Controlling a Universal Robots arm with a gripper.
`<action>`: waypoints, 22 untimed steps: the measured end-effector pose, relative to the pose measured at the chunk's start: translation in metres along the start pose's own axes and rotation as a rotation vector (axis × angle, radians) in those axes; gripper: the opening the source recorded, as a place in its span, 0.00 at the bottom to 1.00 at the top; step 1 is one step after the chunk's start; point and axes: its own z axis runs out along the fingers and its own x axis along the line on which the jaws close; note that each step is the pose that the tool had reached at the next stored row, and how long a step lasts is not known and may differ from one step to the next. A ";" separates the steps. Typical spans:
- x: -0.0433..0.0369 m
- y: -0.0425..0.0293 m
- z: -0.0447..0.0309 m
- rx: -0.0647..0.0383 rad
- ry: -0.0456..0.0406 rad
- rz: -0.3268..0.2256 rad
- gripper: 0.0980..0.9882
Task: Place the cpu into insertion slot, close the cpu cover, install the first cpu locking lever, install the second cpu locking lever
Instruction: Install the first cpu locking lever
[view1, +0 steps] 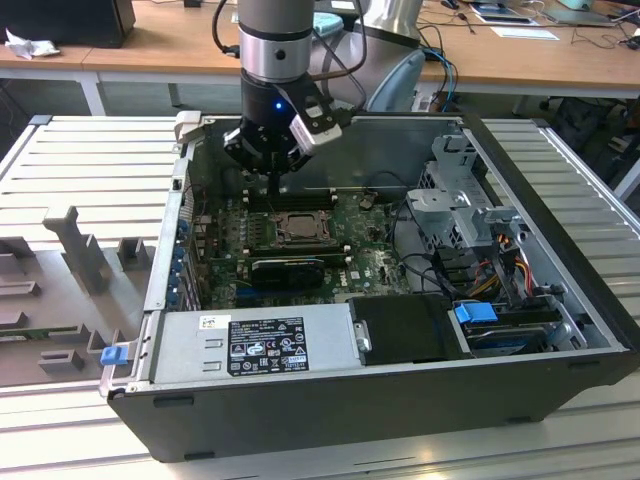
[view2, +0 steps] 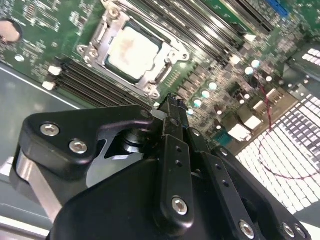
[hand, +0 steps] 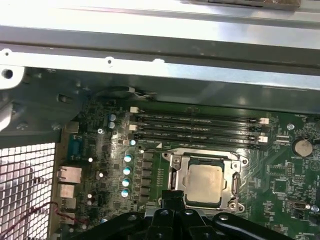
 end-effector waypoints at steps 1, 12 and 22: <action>0.0029 0.0002 0.0001 0.000 -0.0001 0.000 0.01; 0.0240 0.0023 -0.0016 0.000 -0.0008 0.000 0.01; 0.0316 0.0052 0.0039 0.000 -0.0007 0.000 0.01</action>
